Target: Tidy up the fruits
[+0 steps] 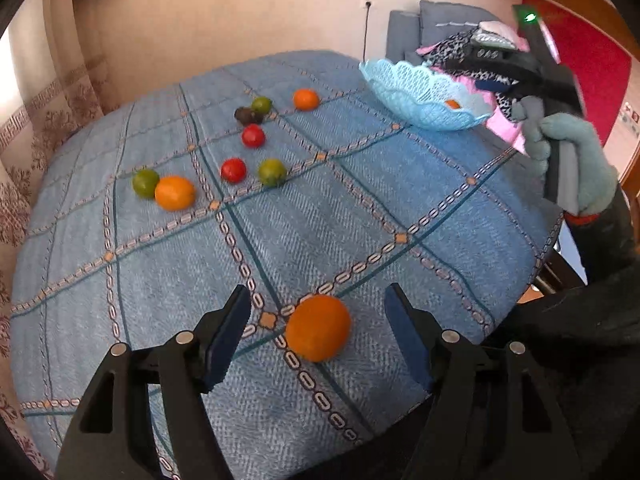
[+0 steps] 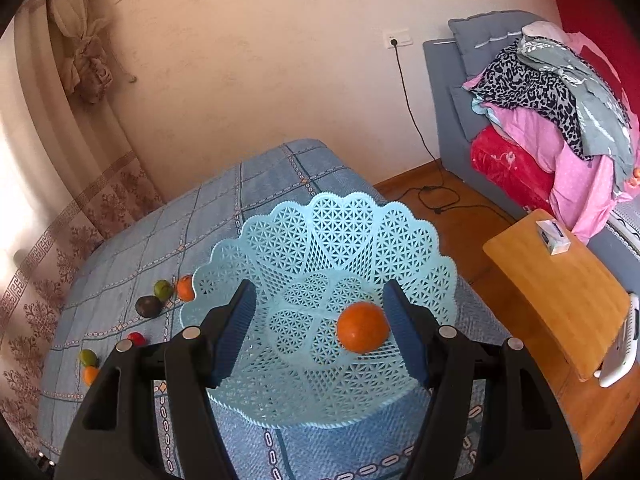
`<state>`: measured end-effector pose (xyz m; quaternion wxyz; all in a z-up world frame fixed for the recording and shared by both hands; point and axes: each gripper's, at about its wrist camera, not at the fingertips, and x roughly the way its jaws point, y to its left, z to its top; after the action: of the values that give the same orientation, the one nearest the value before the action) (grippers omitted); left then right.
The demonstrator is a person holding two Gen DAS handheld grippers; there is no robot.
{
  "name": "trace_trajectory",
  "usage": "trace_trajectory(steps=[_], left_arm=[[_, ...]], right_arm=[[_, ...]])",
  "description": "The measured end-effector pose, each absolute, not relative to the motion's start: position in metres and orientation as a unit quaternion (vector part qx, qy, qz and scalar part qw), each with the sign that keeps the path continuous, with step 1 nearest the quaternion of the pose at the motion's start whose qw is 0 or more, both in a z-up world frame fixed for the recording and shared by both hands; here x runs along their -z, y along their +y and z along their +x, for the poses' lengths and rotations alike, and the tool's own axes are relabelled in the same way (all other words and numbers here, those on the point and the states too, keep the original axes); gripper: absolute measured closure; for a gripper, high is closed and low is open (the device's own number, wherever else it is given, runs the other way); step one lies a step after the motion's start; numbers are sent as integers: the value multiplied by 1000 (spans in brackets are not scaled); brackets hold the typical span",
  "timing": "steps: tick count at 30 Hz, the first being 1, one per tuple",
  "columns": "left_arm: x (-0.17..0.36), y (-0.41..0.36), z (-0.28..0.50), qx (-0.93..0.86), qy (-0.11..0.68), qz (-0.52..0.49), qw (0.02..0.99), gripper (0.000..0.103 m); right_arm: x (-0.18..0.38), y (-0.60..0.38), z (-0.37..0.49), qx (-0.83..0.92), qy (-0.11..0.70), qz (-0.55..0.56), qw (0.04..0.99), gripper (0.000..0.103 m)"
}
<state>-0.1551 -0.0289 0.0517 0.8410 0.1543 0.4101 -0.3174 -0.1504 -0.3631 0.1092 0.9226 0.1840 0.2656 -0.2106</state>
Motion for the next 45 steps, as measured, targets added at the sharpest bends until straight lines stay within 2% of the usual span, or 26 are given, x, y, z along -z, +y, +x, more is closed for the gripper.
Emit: trace_trajectory(steps=[3,7,11,21,32,45], left_arm=[[-42,-30,-153,312,430,161,832,41],[-28,-36,-151,316,456,172,814,56],[-22,-39,-148,305,465,179,812,65],[-51,-75,-134,322,415,178,832,65],[-104,-173,-92,384,344,154,843,65],[-98,-248,-61,413,348,144,829,64]], right_arm=[[-110,-367,-151,213,264,188,921,35],[-108,-369,-151,215,267,192,920,35],[-109,-369,-151,215,265,191,920,35],[-109,-376,-154,220,261,198,919,35],[-110,-389,-157,226,259,211,915,35],[-101,-399,-154,229,269,222,909,35]])
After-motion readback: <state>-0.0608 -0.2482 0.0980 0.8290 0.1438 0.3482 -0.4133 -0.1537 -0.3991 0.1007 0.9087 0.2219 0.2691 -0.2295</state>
